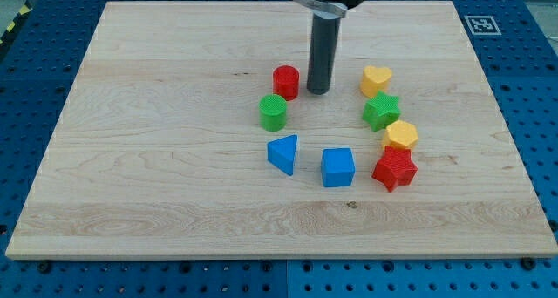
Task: Adjust the circles and green star and yellow heart in a vertical line
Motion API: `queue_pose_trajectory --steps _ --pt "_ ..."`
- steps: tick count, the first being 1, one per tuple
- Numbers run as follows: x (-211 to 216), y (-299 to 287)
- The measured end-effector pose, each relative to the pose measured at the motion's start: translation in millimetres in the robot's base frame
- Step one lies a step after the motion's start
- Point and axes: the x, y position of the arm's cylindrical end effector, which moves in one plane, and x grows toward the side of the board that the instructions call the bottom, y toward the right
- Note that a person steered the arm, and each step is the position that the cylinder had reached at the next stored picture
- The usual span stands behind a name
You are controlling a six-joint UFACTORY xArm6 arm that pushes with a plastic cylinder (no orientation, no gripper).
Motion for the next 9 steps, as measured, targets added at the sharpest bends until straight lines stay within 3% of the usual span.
queue_pose_trajectory --steps 2,5,8,9 --pt "0.0 -32.3" --pt "56.7 -19.4" --pt "59.1 92.9" --pt "56.0 92.5"
